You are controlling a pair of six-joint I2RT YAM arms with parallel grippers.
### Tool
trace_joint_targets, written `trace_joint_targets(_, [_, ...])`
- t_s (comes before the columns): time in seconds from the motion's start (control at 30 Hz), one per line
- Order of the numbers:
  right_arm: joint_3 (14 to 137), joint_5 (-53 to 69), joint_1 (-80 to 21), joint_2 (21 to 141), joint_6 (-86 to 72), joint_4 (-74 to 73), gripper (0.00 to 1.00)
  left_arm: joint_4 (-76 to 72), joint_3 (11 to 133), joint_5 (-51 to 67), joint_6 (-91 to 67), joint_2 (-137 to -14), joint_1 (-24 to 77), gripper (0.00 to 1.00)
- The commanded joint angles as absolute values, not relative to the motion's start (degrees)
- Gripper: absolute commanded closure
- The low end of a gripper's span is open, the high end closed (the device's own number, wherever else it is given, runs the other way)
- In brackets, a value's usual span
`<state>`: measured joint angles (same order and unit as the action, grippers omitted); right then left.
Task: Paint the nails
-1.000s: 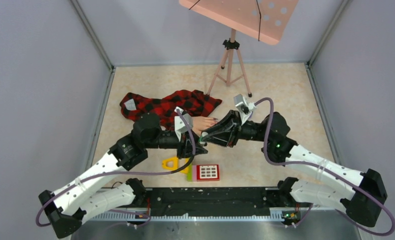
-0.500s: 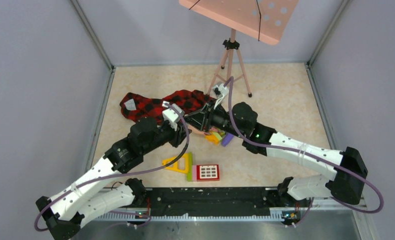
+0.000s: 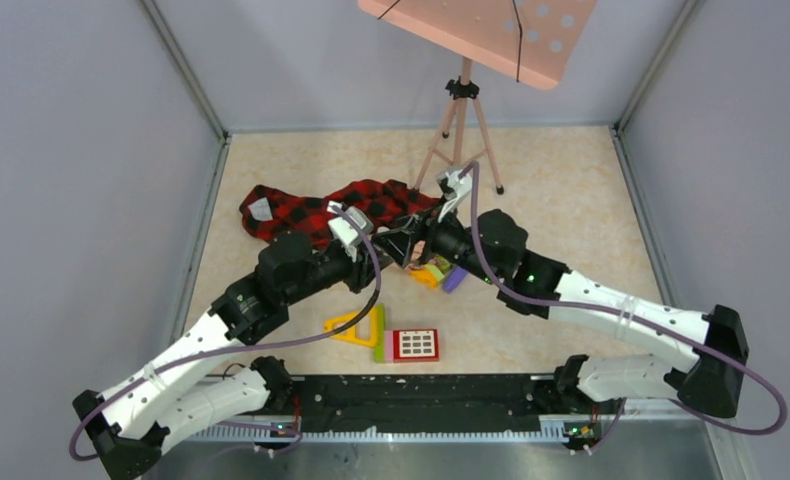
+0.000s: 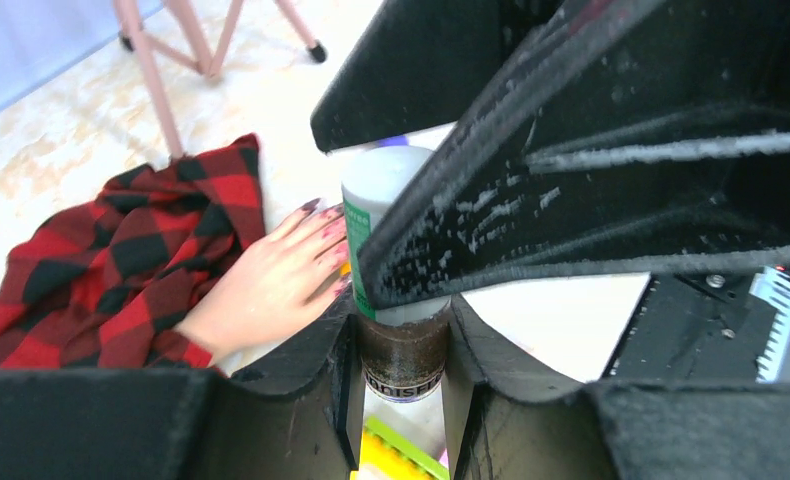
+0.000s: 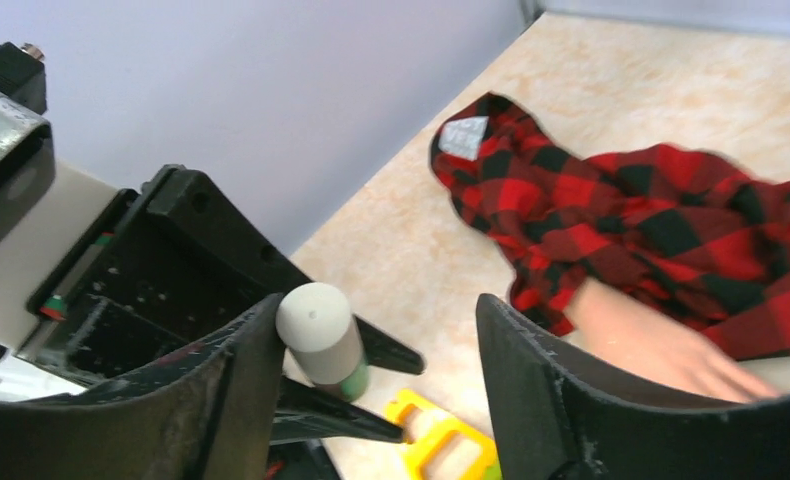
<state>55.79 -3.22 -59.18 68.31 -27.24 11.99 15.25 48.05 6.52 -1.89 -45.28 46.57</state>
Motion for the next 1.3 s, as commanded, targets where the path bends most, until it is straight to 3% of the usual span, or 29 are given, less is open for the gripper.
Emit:
trace_joint_targets(0.0, [55.80, -10.07, -59.64, 63.02, -21.07, 9.14, 0.27, 9.28, 51.44, 16.20, -1.09, -45.92, 46.73, 1.00])
trace_joint_targets(0.2, [52.18, -7.60, -57.59, 57.61, -18.23, 8.78, 0.09, 10.73, 52.89, 21.56, -1.95, -48.47, 46.54, 1.00])
trace_joint_targets(0.57, [41.58, 28.85, -43.27, 50.69, -22.07, 24.19, 0.06, 9.89, 54.91, 43.58, -6.51, -55.09, 43.16, 1.00])
trace_joint_targets(0.83, [35.91, 46.35, -43.15, 47.26, -26.10, 41.51, 0.07, 4.83, 54.27, 60.44, -10.21, -55.29, 42.89, 1.00])
trace_joint_targets(1.1, [35.16, 52.66, -44.56, 52.91, -33.16, 58.17, 0.10, 4.21, 54.66, 66.88, -11.51, -56.84, 43.76, 1.00])
trace_joint_targets(1.27, [37.06, 53.48, -48.30, 55.61, -32.56, 60.28, 0.28, 4.30, 54.67, 67.10, -11.51, -57.16, 43.94, 1.00])
